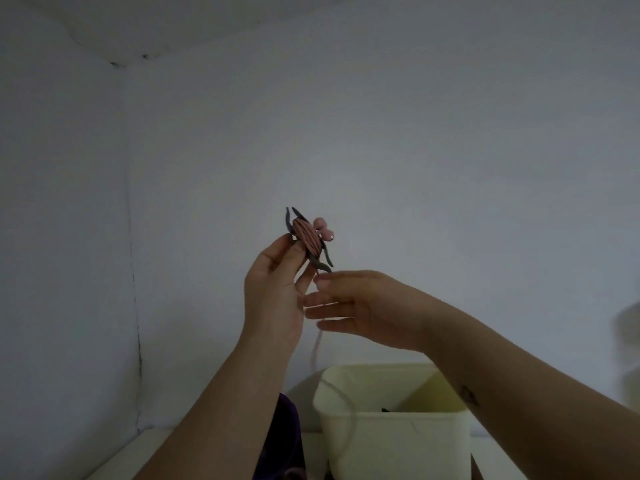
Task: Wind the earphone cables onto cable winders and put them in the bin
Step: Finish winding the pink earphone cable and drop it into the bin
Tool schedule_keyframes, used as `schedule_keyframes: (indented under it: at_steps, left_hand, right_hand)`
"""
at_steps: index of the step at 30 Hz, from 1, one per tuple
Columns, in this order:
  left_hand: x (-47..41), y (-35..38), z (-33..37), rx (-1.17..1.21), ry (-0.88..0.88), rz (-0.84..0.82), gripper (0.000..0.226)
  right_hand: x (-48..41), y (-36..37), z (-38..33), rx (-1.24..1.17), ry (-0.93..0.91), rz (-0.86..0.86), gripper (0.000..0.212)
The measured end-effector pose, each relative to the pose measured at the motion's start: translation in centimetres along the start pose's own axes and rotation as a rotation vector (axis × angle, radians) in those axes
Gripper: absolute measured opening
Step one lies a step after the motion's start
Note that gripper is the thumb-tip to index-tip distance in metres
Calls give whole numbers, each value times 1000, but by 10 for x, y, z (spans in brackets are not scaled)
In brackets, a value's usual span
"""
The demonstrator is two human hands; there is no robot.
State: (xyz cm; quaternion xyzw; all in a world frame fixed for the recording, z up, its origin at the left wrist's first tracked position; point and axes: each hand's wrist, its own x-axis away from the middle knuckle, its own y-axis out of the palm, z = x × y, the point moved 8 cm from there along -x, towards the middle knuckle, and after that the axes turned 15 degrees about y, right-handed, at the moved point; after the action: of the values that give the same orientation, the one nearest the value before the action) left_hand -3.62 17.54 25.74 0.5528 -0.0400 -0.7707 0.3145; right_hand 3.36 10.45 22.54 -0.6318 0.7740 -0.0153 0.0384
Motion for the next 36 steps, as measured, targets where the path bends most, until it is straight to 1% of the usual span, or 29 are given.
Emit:
schedule_keyframes:
  at_steps: [3, 5, 7, 8, 9, 10, 13, 14, 15, 17, 21, 25, 26, 28, 30, 33, 36]
  left_hand:
    - [-2, 3, 5, -65, 43, -49, 24]
    - [-4, 4, 9, -80, 63, -72, 23]
    - [-5, 2, 10, -80, 63, -81, 23]
    - [-5, 1, 9, -65, 58, -84, 22]
    - [-5, 0, 9, -42, 47, -85, 22]
    - [-5, -2, 7, -16, 32, -83, 22]
    - [-3, -9, 0, 82, -49, -51, 24]
    - [-2, -10, -3, 115, -81, -35, 24]
    - [-1, -12, -5, 138, -103, -22, 24]
    - [1, -13, -7, 128, -109, -22, 24]
    - [6, -16, -6, -35, -63, -75, 22]
    - [13, -15, -6, -139, -42, -99, 15]
    - [15, -16, -6, -206, -22, -107, 13]
    - [18, -18, -8, -390, 26, -185, 14]
    - [24, -12, -15, -502, 42, -326, 13]
    - [35, -6, -20, -551, 41, -454, 13]
    - [45, -4, -26, -509, -34, -533, 12]
  right_hand:
    - [-3, 7, -5, -96, -5, -7, 19]
    - [-4, 8, -4, -176, 8, -15, 12]
    - [-4, 7, -2, -188, 15, 16, 7]
    - [-4, 4, -1, -156, 5, 57, 8]
    - [-4, 0, -2, -83, -23, 122, 12]
    - [-2, -5, -4, 39, -65, 213, 16]
    - [11, -19, -20, 564, -227, 569, 24]
    - [15, -18, -25, 691, -282, 644, 23]
    - [19, -17, -27, 762, -317, 681, 23]
    - [24, -14, -28, 839, -347, 700, 22]
    - [32, -5, -29, 1043, -362, 726, 23]
    - [44, -5, -40, 1130, -386, 756, 23]
    - [47, -6, -43, 1149, -394, 771, 22]
    - [53, -11, -52, 1170, -392, 803, 18]
    - [57, -15, -59, 1212, -378, 819, 15]
    - [59, -21, -66, 1270, -337, 801, 22]
    - [61, -31, -69, 1236, -308, 766, 31]
